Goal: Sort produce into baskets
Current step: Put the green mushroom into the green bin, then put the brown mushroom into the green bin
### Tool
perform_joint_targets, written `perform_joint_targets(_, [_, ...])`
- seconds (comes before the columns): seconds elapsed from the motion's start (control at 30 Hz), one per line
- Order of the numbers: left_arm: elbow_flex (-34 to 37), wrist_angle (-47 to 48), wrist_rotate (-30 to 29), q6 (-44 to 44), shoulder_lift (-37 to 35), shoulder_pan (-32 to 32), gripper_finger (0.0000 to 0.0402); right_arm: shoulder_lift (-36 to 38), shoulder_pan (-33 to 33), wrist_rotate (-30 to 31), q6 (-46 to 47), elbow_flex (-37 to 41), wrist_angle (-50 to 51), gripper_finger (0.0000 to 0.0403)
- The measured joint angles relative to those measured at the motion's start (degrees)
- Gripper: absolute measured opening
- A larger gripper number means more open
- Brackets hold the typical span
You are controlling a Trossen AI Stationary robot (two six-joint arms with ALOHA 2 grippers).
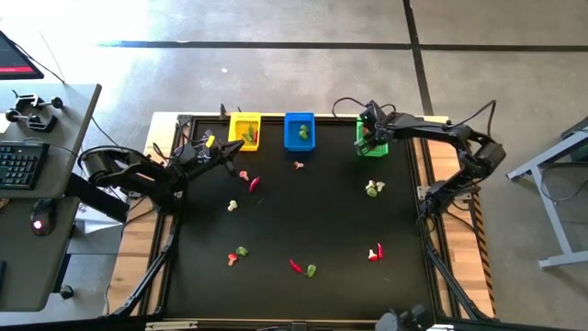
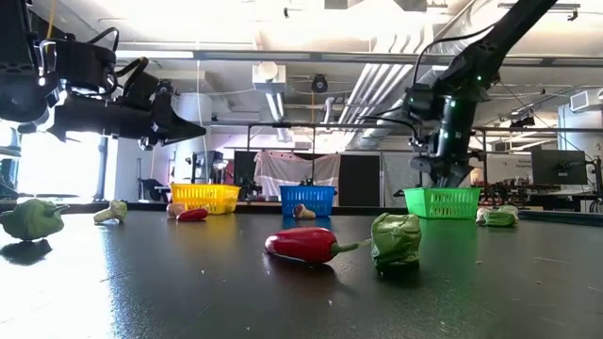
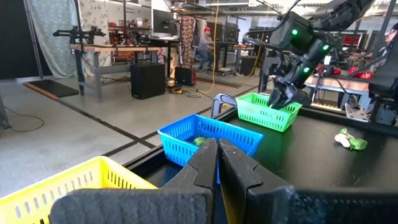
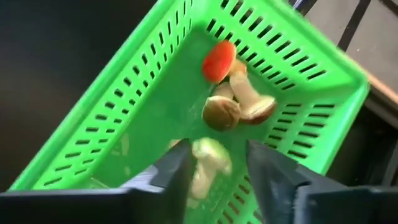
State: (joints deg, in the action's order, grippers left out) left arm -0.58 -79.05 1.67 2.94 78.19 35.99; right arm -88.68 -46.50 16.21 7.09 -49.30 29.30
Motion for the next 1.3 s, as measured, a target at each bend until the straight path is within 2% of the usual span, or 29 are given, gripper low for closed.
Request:
perform_joint_targets(0.2, [0.0, 0.3, 0.0, 0.0, 0.0, 0.0, 0.0001, 0.0, 0.0, 0.3, -1.8, -2.6, 0.6, 0.0233])
perform_joint_targets(0.3, [0.0, 1.1, 0.0, 0.0, 0.0, 0.0, 0.0001, 0.1, 0.1, 0.3, -2.9, -4.7, 2.3, 0.0257])
perform_joint_targets(0.53, [0.0, 2.6, 0.0, -0.2, 0.0, 0.0, 0.0001, 4.1, 4.0, 0.3, -4.4, -6.8, -0.7, 0.0251])
perform_joint_targets(0.73, [0.0, 2.5, 0.0, -1.6, 0.0, 0.0, 0.0001, 5.1, 10.5, -8.3, -4.7, -6.8, -6.8, 0.0241])
perform_joint_targets(0.8, [0.0, 2.5, 0.0, -1.7, 0.0, 0.0, 0.0001, 5.1, 13.0, -9.3, -3.3, -6.2, -8.3, 0.0241])
perform_joint_targets(0.93, [0.0, 2.8, 0.4, -1.2, 0.0, 0.0, 0.0001, 5.1, 17.2, -9.7, 5.4, -6.1, 0.3, 0.0241])
perform_joint_targets(1.17, [0.0, 2.7, 0.4, -1.1, 0.0, 0.0, 0.0001, 5.1, 23.3, -9.4, 23.0, -6.0, 26.4, 0.0240])
perform_joint_targets(1.3, [0.0, 2.7, 0.4, -1.3, 0.0, 0.0, 0.0001, 5.1, 23.8, -9.2, 24.5, -6.0, 29.8, 0.0240])
